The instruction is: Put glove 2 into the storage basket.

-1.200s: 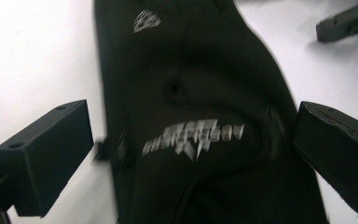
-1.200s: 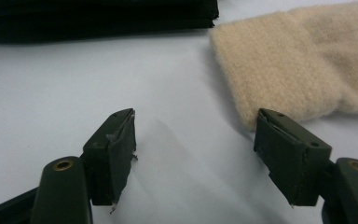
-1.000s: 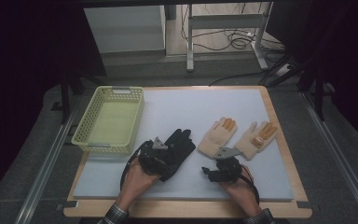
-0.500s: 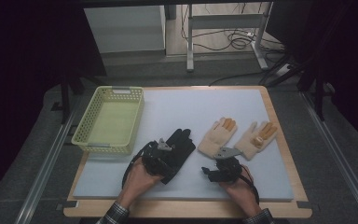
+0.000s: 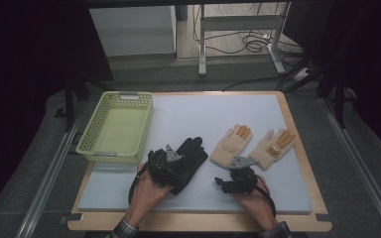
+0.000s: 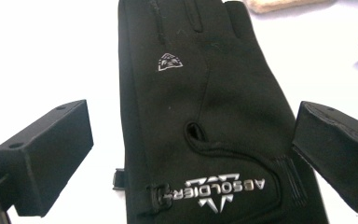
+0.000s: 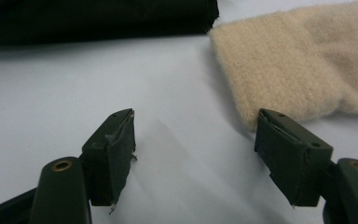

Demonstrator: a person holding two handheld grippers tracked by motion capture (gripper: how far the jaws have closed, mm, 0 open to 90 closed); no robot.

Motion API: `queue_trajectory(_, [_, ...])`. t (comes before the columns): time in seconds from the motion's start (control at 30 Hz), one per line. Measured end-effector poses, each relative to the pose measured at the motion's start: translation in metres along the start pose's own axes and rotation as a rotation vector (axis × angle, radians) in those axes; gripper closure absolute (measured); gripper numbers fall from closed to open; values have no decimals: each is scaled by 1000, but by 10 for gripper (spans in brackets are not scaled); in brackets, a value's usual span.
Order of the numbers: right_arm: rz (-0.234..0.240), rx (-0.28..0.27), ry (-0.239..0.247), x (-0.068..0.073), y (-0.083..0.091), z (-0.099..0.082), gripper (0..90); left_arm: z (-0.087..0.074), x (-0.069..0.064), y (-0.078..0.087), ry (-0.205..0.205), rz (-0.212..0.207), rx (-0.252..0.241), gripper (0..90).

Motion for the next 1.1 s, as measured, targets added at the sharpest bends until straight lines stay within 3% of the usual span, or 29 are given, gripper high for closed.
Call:
queue_trajectory(0.03, [0, 0, 0, 0, 0, 0, 284, 0, -1, -1, 7, -24, 7, 0])
queue_trajectory(0.13, [0, 0, 0, 0, 0, 0, 284, -1, -9, -11, -13, -28, 24, 0])
queue_trajectory(0.17, [0, 0, 0, 0, 0, 0, 284, -2, -12, -15, -20, -17, 33, 0])
queue_trajectory(0.27, [0, 0, 0, 0, 0, 0, 283, -3, -18, -28, -57, 72, 59, 0])
queue_trajectory(0.4, [1, 0, 0, 0, 0, 0, 283, -4, -8, -33, -55, 108, 77, 0])
queue_trajectory(0.5, [1, 0, 0, 0, 0, 0, 282, -6, 7, -35, -7, 82, 85, 0])
queue_trajectory(0.6, [1, 0, 1, 0, 0, 0, 282, -9, 19, -40, 56, -23, 86, 0])
queue_trajectory(0.7, [1, 0, 0, 0, 0, 0, 282, -8, 21, -40, 45, -51, 92, 4])
queue_trajectory(0.8, [1, -1, 1, 0, 0, 0, 282, -6, 19, -35, 33, -54, 110, 93])
queue_trajectory(0.9, [0, 0, 0, 0, 0, 0, 282, -4, 17, -30, 20, -36, 122, 247])
queue_trajectory(0.97, [0, 0, 0, 0, 0, 0, 282, -2, 15, -28, 1, -52, 129, 384])
queue_trajectory(1.1, [0, 0, 0, 0, 0, 0, 282, 0, 17, -25, -6, -55, 129, 562])
Point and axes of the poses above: each handheld gripper's, and its own axes: y roughly backward along the jaws, z roughly out of its top, x roughly to its left, the point moved 1 cm from there along -y, roughly forward along the jaws, and after that the axes turned 4 degrees about y, right-handed, at the moved point
